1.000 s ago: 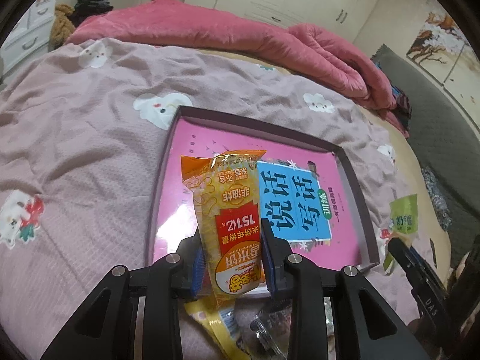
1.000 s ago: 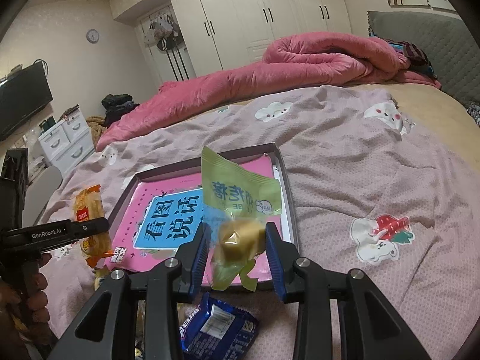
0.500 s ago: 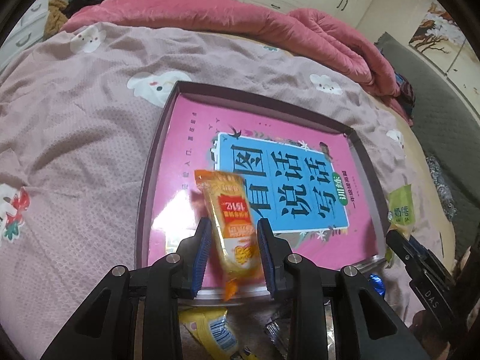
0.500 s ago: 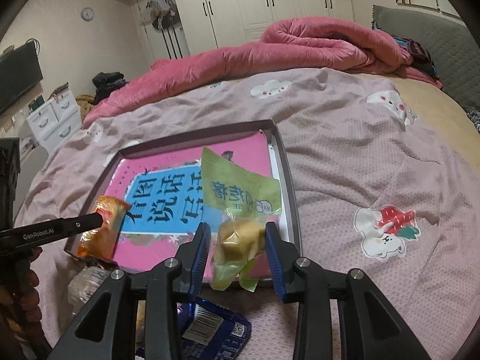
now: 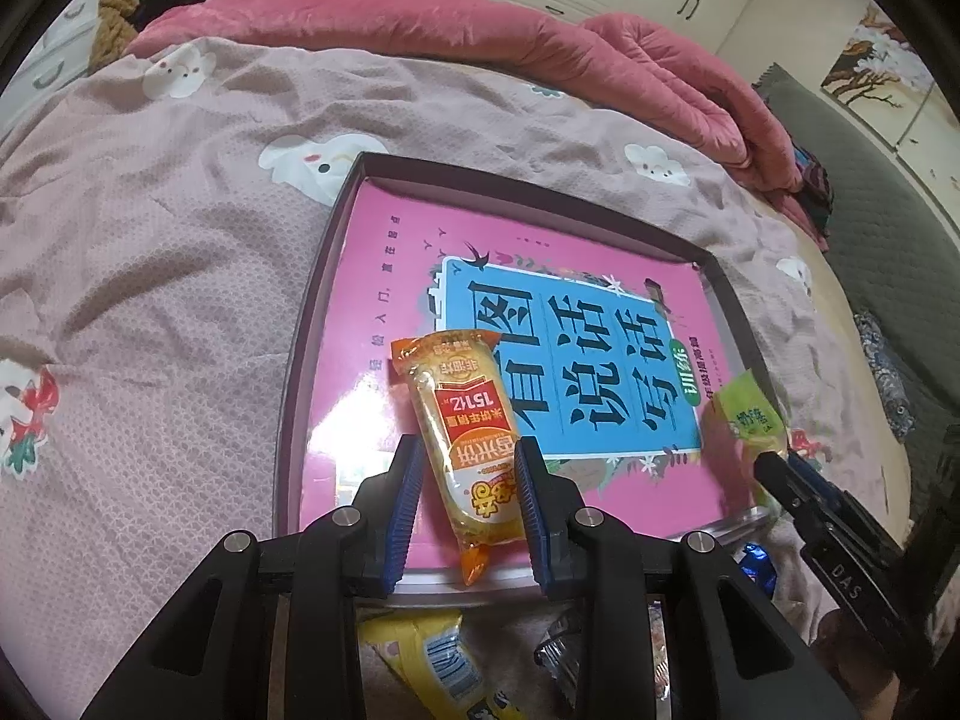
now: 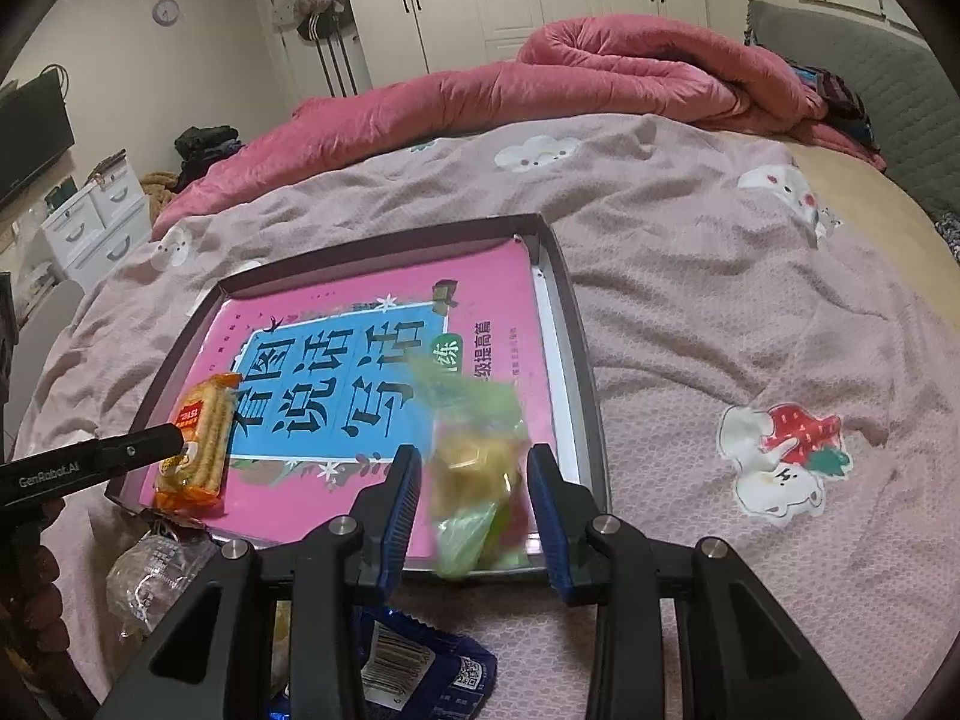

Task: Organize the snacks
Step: 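Carry the bread bag with the left tool while the right carries its bag over the tray, then lower both held snacks onto the book in the tray and open both tools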

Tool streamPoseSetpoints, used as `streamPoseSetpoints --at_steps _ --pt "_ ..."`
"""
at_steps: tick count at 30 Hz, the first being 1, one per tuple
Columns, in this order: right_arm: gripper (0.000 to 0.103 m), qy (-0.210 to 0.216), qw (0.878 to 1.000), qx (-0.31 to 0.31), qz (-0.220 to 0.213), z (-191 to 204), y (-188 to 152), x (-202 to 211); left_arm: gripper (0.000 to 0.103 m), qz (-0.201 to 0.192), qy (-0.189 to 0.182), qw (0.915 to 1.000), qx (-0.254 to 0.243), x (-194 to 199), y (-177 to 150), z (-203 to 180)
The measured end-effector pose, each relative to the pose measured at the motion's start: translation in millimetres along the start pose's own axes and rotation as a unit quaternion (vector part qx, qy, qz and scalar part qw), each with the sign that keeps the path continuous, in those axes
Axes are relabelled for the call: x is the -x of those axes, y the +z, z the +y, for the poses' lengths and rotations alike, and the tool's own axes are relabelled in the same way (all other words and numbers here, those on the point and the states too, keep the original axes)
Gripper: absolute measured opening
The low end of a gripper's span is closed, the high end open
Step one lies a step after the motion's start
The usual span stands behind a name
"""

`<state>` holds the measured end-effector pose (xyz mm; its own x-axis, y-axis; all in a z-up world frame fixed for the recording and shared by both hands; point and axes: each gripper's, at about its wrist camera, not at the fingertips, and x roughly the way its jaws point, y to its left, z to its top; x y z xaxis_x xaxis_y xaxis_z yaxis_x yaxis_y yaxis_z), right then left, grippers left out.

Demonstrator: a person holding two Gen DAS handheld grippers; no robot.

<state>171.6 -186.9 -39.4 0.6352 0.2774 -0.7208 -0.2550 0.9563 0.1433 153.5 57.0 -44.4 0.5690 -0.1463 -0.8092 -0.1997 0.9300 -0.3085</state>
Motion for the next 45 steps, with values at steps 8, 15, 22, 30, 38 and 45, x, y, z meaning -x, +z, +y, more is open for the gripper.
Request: streamPoseSetpoints --at_steps 8,15,22,30,38,45 --pt "0.037 0.011 1.0 -0.014 -0.005 -3.4 -1.1 4.4 0.032 -0.001 -0.003 1.0 -0.003 5.0 -1.3 -2.0" --pt "0.037 0.016 1.0 -0.021 -0.012 -6.4 -2.3 11.7 0.032 -0.005 -0.005 1.0 -0.006 12.3 -2.1 -2.5" --pt "0.039 0.023 0.999 -0.023 -0.016 -6.9 -2.5 20.3 0.034 -0.006 -0.004 0.9999 -0.009 18.0 -3.4 -2.8" --pt "0.04 0.026 0.999 -0.031 -0.025 -10.3 -1.4 32.2 0.046 -0.008 -0.006 0.9999 -0.009 26.8 -5.0 -1.8" --pt "0.05 0.046 0.998 -0.025 -0.037 -3.2 -1.9 52.1 0.06 -0.021 -0.008 0.9996 -0.015 45.0 -5.8 -5.5" --pt "0.053 0.057 0.997 -0.024 -0.041 2.8 -3.0 61.7 0.069 -0.033 -0.006 0.9992 -0.023 60.0 -7.1 -7.2"
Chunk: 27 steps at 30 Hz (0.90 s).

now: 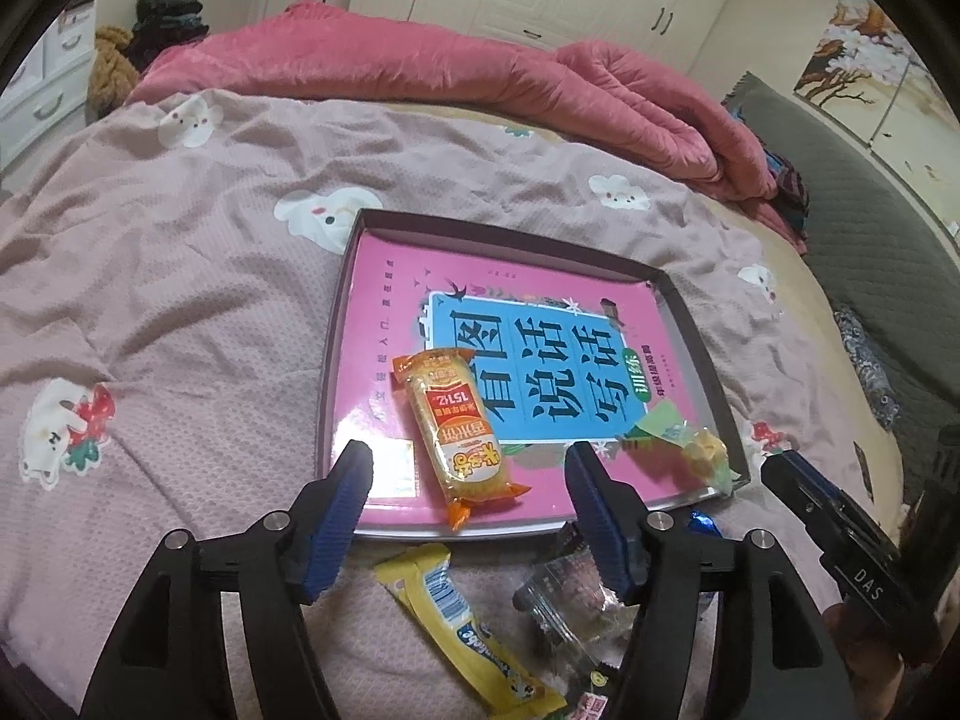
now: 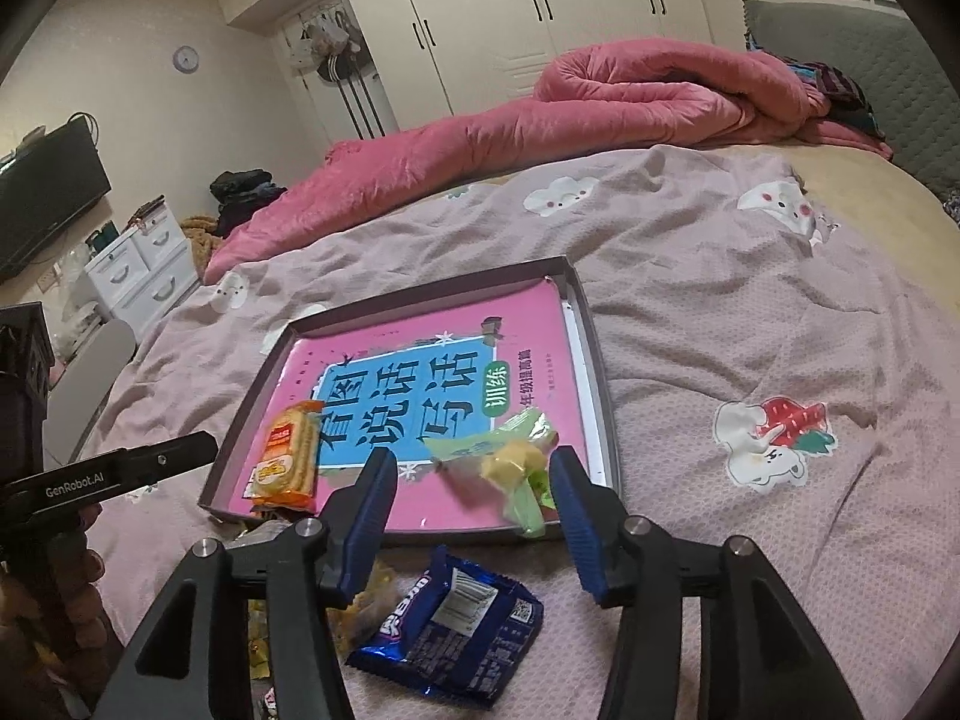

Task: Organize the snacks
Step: 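Lower both held snacks onto the book in the tray and open both tools, then withdraw both open tools from the tray back toward the snack pile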

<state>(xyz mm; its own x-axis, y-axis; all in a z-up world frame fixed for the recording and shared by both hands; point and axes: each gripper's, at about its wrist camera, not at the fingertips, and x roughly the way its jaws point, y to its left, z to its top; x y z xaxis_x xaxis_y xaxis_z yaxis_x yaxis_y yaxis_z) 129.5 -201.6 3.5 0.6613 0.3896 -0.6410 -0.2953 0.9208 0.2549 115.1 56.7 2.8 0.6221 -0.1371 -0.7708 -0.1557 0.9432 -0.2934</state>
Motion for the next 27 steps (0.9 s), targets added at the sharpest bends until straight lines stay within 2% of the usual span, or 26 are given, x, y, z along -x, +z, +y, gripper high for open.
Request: streamPoseSetpoints --at_steps 5,27 --pt "0.062 0.004 1.0 0.001 -0.007 4.5 -1.8 7.2 0.07 -0.003 0.002 1.0 -0.004 9.1 -1.7 -1.2" --pt "0.063 0.008 1.0 0.0 0.008 7.0 -23.8 27.4 0.071 0.02 -0.001 0.9989 -0.042 35.2 -39.7 -5.8"
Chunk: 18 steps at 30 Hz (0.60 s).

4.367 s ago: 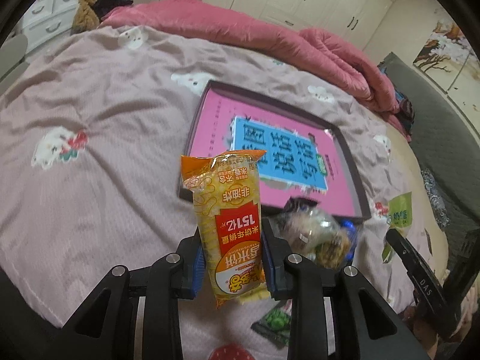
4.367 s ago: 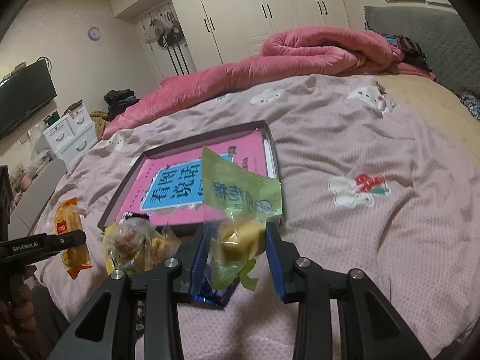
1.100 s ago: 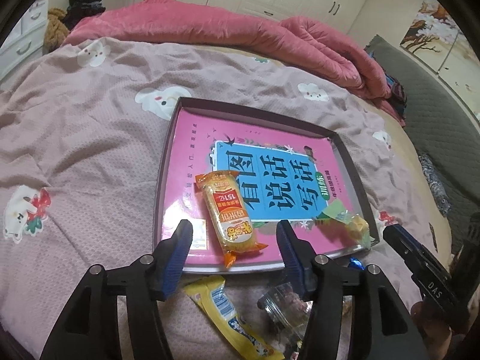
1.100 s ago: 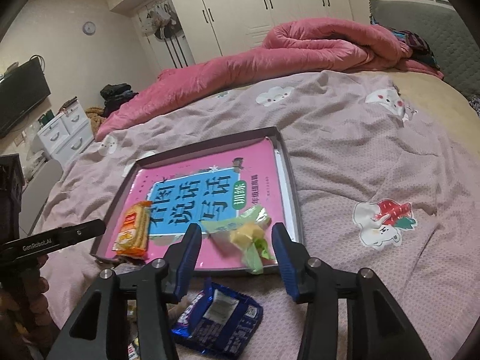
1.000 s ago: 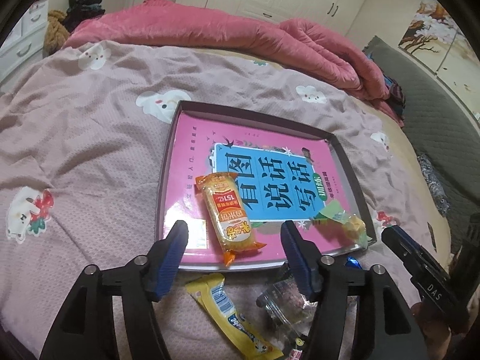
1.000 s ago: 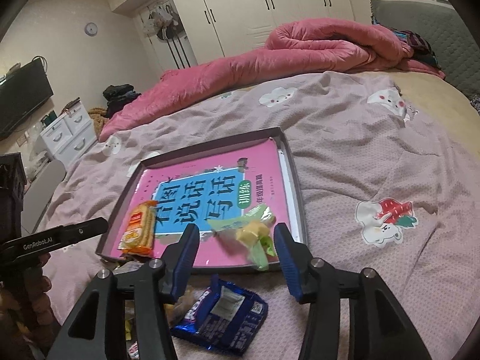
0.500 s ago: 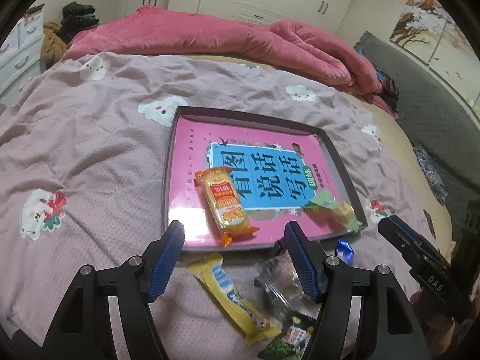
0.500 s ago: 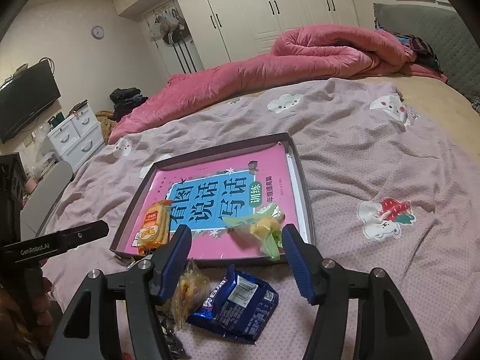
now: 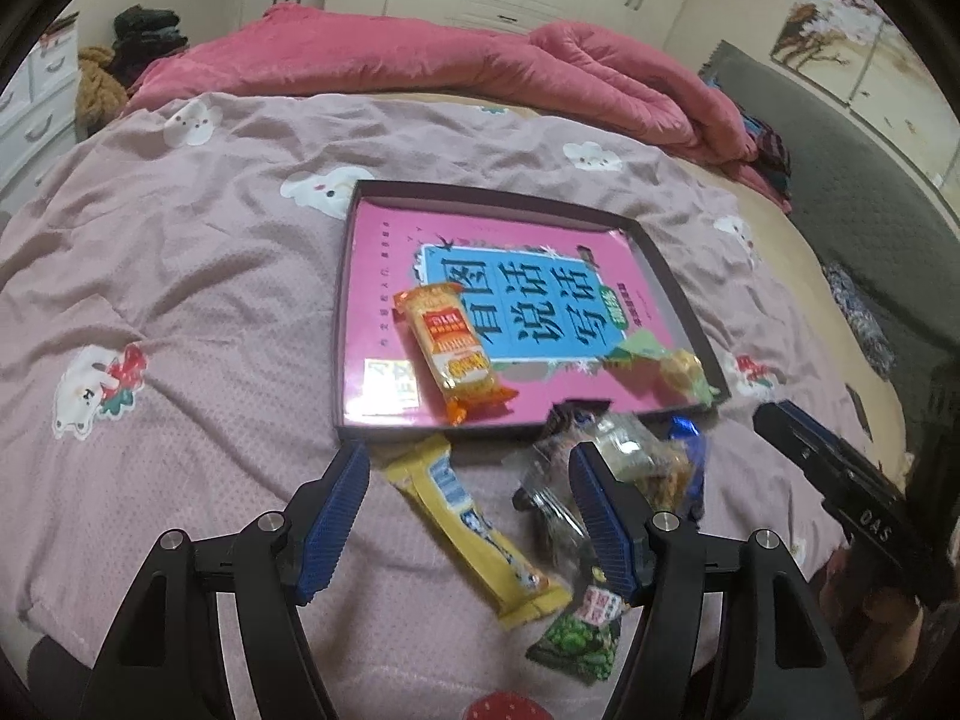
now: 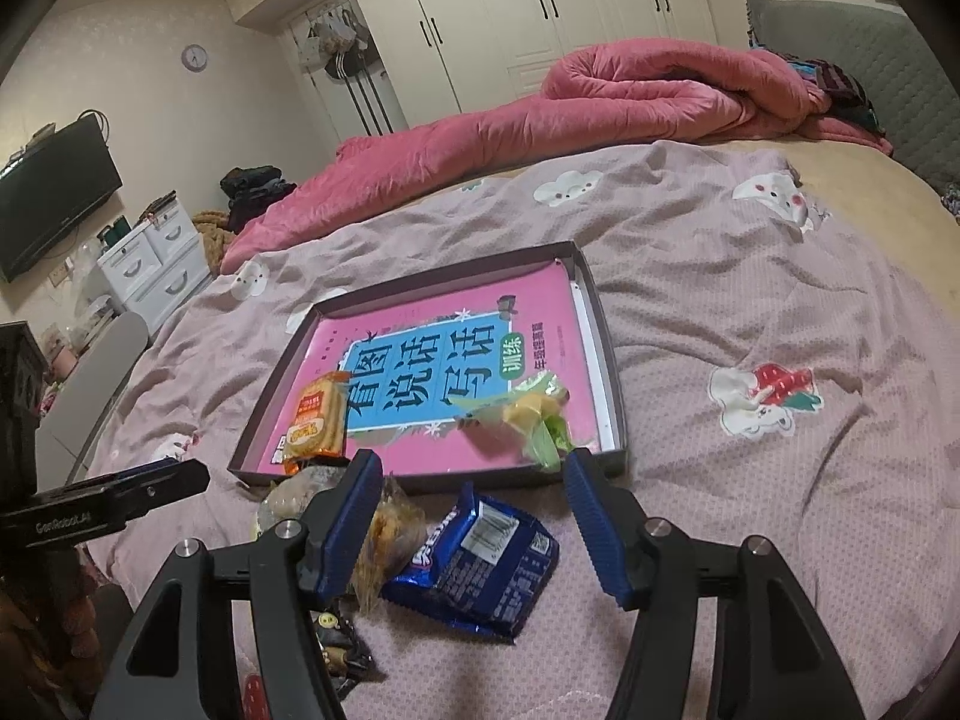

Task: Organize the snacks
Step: 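Withdraw both open tools from the tray back toward the snack pile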

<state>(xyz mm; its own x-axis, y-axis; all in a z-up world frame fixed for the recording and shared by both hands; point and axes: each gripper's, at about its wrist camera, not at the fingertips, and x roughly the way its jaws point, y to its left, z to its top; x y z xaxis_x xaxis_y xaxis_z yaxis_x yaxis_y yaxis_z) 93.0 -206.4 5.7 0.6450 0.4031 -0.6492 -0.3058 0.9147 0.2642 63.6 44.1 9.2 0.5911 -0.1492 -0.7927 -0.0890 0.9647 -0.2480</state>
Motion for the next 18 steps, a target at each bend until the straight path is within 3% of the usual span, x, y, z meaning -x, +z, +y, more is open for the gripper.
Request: streamPoseSetpoints --at_steps 18 --pt "0.068 -0.006 0.999 -0.013 0.033 -6.2 -23.6 1.5 0.071 0.044 -0.021 0.9973 -0.056 -3.6 -40.5 -30.0"
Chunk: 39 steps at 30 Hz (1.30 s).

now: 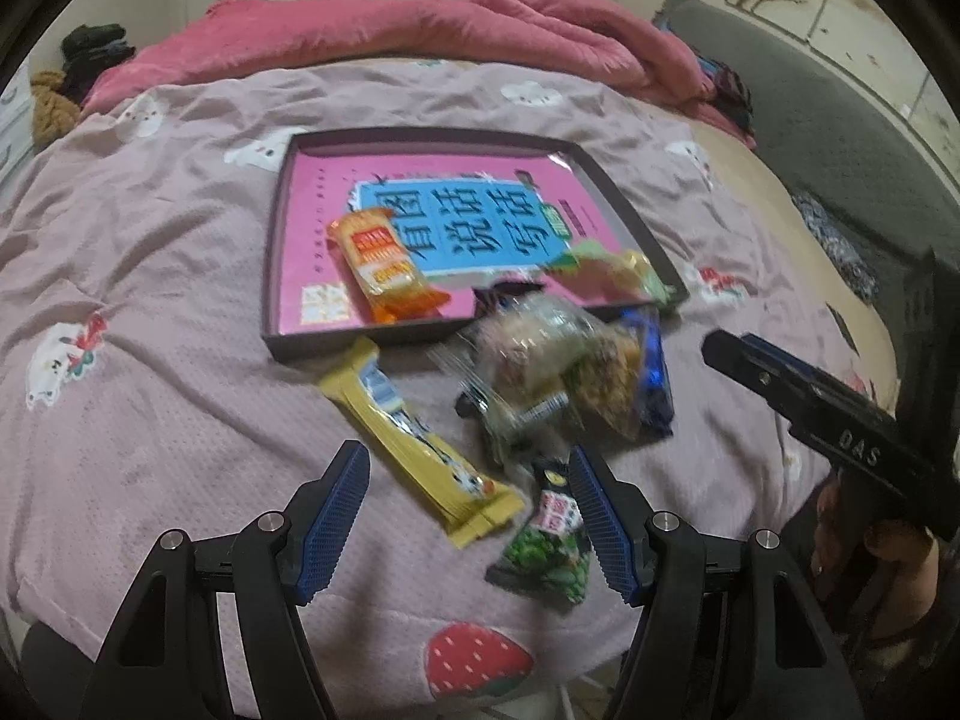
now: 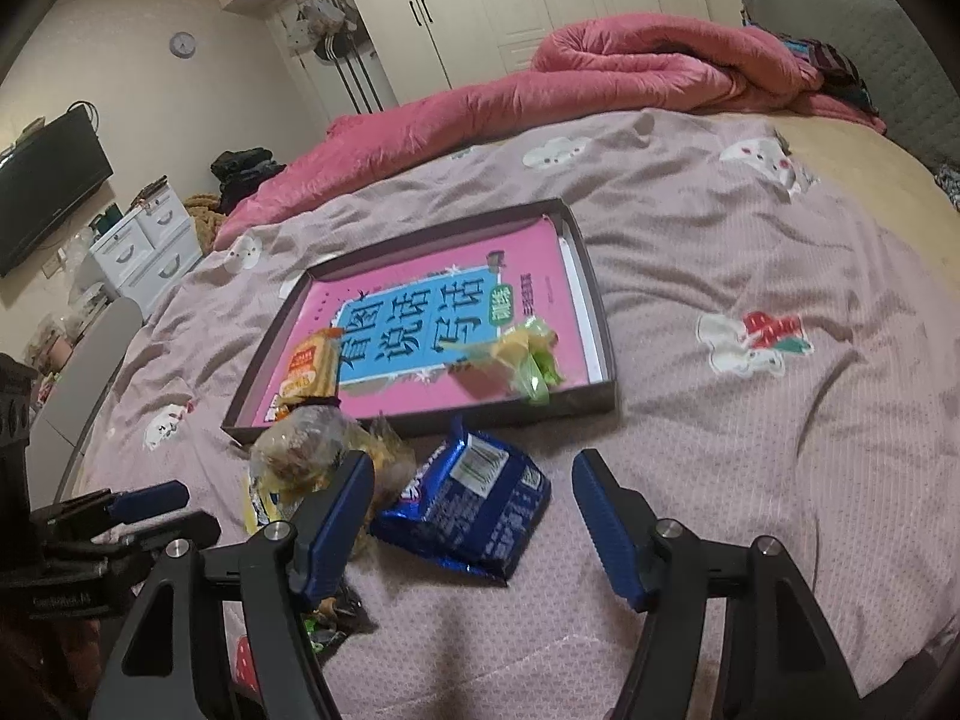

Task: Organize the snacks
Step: 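Withdraw both open tools from the tray back toward the snack pile, then grasp the pea snack bag with the left tool while the right grasps the Oreo pack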

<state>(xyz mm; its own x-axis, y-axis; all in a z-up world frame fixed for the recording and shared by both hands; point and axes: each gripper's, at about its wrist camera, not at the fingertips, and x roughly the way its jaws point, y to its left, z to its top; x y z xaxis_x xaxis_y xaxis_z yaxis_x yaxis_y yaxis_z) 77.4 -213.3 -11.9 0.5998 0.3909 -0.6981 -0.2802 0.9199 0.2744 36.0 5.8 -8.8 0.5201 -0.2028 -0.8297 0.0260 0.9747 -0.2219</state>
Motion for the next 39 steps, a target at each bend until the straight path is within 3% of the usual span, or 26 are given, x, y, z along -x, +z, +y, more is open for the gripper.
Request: streamPoseSetpoints --at_steps 11,22,30,33,39 --pt "0.068 0.025 0.997 -0.058 0.045 -13.8 -10.4 -18.5 0.071 0.042 -0.035 0.9982 -0.024 -12.8 -19.8 -18.8" --pt "0.068 0.056 0.981 -0.162 0.086 -37.5 -11.1 -45.0 0.071 0.08 -0.058 0.9941 -0.044 -34.3 -28.4 -33.7" --pt "0.068 0.08 0.974 -0.184 0.106 -34.9 -7.9 -67.3 0.07 0.092 -0.068 0.9926 -0.041 -48.3 -30.1 -38.7" --pt "0.068 0.086 0.971 -0.194 0.113 -35.8 -7.0 -75.4 0.064 0.093 -0.066 0.9926 -0.041 -52.9 -29.0 -38.9" --pt "0.069 0.066 0.976 -0.163 0.126 -25.4 -2.7 -87.0 0.061 0.102 -0.056 0.9921 -0.046 -64.4 -28.3 -40.5"
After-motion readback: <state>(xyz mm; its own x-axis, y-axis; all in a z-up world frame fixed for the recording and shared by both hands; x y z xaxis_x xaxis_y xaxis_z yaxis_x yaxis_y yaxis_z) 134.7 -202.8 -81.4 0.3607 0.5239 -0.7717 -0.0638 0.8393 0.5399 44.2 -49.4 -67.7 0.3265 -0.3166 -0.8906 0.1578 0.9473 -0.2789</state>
